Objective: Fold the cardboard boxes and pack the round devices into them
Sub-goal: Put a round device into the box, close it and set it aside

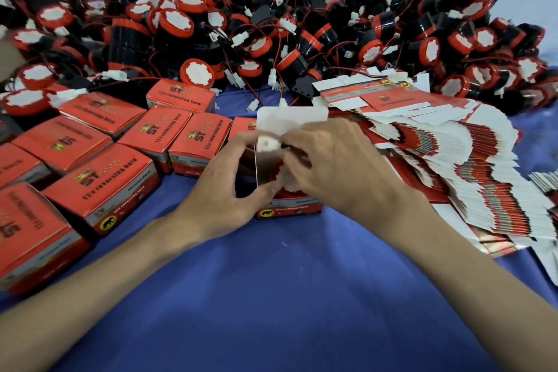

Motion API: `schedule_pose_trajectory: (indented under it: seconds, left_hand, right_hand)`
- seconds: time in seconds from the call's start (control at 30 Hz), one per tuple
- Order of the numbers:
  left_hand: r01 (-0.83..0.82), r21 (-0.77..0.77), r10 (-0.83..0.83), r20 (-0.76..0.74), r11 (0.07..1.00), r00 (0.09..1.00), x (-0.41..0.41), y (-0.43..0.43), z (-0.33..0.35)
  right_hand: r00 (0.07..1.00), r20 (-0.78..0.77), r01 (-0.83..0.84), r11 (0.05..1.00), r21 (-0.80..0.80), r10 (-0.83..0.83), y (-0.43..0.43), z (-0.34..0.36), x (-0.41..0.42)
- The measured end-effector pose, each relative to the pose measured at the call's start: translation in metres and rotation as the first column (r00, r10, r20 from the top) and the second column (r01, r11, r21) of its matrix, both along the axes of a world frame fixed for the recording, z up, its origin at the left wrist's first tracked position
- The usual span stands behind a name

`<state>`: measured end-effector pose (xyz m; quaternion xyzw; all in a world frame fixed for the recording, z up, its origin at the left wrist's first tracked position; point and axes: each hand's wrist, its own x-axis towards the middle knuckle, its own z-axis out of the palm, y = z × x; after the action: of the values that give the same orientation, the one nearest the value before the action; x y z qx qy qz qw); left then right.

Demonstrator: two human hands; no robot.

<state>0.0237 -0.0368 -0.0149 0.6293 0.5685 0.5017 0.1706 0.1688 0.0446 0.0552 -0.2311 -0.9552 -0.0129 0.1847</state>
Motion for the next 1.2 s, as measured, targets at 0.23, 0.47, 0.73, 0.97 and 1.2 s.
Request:
schedule_pose_trajectory:
  seconds: [0.23, 0.47, 0.73, 0.97, 1.2]
  left_hand:
    - [0.007, 0.038, -0.006, -0.007, 0.999, 1.0, -0.001, 0.002, 0.001]
    - [-0.006, 0.034, 0.005, 0.012, 0.999, 1.0, 0.001, 0.0, 0.001]
    - [-0.017, 0.045, 0.018, -0.024, 0.999, 1.0, -0.001, 0.001, 0.0]
    - [-0.019, 0.019, 0.019, -0.028, 1.0, 0.999, -0.002, 0.002, 0.001]
    - [-0.014, -0.009, 0.014, -0.008, 1.0, 1.0, -0.001, 0.0, 0.003]
  right_hand:
    - [0.987, 0.143, -0.082, 0.995, 0.056, 0.073, -0.013, -0.007, -0.003]
    - [0.985, 0.145, -0.089, 0.994, -0.062, 0.097, -0.007, -0.005, 0.002]
    - [0.982, 0.121, -0.131, 0.982, -0.134, 0.147, -0.009, -0.006, 0.003]
    - [0.939, 0.084, -0.311, 0.927, -0.211, 0.334, 0.001, 0.004, 0.007]
    - [0.966, -0.004, -0.255, 0.947, -0.194, 0.259, 0.006, -0.007, 0.002]
